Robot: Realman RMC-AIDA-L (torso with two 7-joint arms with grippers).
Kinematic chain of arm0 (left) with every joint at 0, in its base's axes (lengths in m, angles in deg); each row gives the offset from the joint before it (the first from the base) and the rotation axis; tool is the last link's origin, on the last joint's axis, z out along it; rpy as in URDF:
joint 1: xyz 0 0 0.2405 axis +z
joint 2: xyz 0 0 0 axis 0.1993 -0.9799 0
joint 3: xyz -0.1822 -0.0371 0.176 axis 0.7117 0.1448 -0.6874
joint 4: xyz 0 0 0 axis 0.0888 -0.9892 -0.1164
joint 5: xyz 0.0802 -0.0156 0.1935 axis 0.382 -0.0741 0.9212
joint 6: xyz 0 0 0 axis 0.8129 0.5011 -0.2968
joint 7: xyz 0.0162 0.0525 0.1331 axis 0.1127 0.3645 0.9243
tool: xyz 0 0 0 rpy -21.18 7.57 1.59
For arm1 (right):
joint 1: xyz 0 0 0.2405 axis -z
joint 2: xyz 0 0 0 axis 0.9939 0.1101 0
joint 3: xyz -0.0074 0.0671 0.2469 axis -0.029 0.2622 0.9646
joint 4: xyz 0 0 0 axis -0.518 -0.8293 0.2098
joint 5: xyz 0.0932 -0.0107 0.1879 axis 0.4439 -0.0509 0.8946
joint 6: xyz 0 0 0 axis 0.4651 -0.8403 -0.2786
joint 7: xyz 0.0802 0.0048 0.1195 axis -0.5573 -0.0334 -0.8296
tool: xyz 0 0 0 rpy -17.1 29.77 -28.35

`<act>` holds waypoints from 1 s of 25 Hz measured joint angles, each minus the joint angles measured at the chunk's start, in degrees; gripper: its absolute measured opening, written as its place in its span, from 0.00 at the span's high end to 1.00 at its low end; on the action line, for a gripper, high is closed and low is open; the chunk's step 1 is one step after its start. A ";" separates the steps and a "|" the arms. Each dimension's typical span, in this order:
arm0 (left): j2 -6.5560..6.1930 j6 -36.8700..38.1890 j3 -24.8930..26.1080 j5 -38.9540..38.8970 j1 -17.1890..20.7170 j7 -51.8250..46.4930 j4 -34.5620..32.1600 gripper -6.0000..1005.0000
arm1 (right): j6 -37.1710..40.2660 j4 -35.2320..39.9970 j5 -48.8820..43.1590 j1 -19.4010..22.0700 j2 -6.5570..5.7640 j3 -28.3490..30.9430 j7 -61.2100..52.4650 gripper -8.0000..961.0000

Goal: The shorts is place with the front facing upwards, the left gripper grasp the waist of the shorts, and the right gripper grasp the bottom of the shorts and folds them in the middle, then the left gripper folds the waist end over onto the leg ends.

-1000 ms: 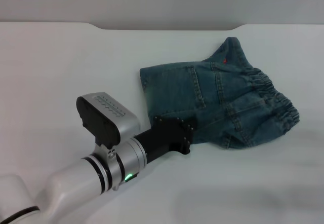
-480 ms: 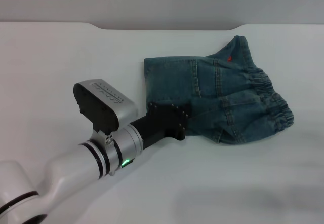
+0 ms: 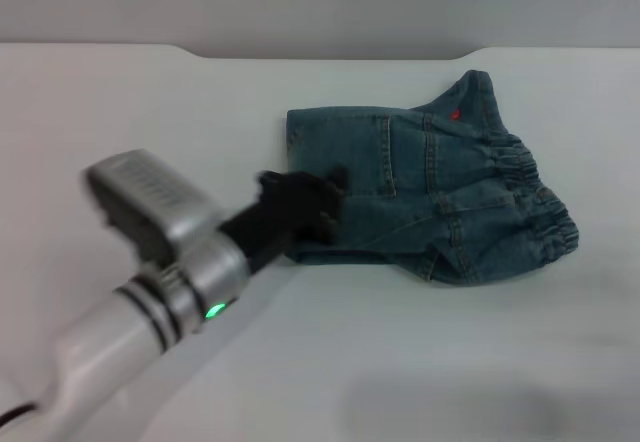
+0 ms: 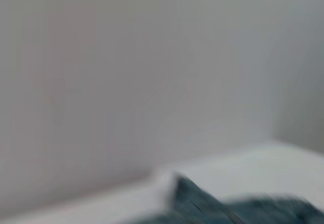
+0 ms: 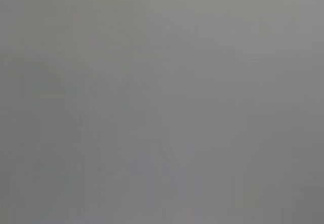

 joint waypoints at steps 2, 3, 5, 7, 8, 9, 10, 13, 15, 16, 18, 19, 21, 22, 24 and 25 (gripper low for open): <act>-0.03 6.67 4.54 -0.01 4.91 5.56 0.57 0.96 | 3.71 1.30 -0.15 -0.11 0.05 -1.98 1.99 0.99; -0.07 8.60 7.04 -0.06 6.87 7.81 0.81 0.96 | 4.51 1.48 -0.12 -0.10 0.06 -2.48 2.20 0.99; -0.09 10.01 9.13 -0.06 8.08 9.26 1.00 0.96 | 4.82 1.84 0.04 -0.26 0.05 -2.65 0.58 0.98; -0.15 11.95 12.57 -0.13 9.90 11.09 1.07 0.96 | 6.81 3.89 0.09 -1.18 0.12 -2.81 -0.76 0.96; -0.11 12.23 15.00 -0.40 10.90 11.69 1.03 0.96 | 8.38 5.35 0.11 -1.90 0.23 -3.09 -0.92 0.95; -0.11 12.23 15.00 -0.40 10.90 11.69 1.03 0.96 | 9.80 6.84 0.11 -2.69 0.35 -3.46 -1.04 0.93; -0.03 12.16 17.07 -0.60 11.63 12.03 0.76 0.96 | 10.77 8.34 0.12 -3.57 0.43 -3.88 -1.07 0.92; -0.10 12.25 19.74 -0.75 12.14 12.90 -2.36 0.88 | 11.19 13.41 0.82 -6.71 0.41 -4.72 -3.83 0.89; -0.03 13.39 20.01 -0.85 12.41 13.78 -3.50 0.79 | 10.59 16.02 2.34 -8.18 0.37 -4.92 -8.96 0.86; 0.08 14.26 20.12 -0.92 12.71 14.38 -3.87 0.75 | 10.31 17.45 3.29 -8.79 0.31 -4.97 -13.03 0.85; 0.21 16.56 20.27 -1.04 13.61 15.61 -3.96 0.71 | 10.24 19.38 4.01 -9.19 0.23 -4.99 -17.80 0.83; 0.25 17.59 20.28 -1.08 14.05 16.12 -3.82 0.68 | 10.66 20.75 4.12 -9.30 0.23 -4.91 -19.96 0.80; 0.30 19.19 20.32 -1.14 14.74 17.45 -3.52 0.64 | 10.81 21.42 4.16 -9.32 0.27 -4.81 -20.11 0.76; 0.30 19.57 20.36 -1.22 14.90 18.18 -3.47 0.61 | 10.89 21.96 4.22 -9.34 0.31 -4.71 -20.11 0.74; 0.31 19.58 20.36 -1.26 14.91 19.06 -3.55 0.56 | 10.96 23.07 4.48 -9.40 0.35 -4.52 -20.21 0.70; 0.32 19.39 20.31 -1.30 14.80 19.40 -3.84 0.54 | 11.02 23.46 4.61 -9.44 0.34 -4.45 -20.37 0.68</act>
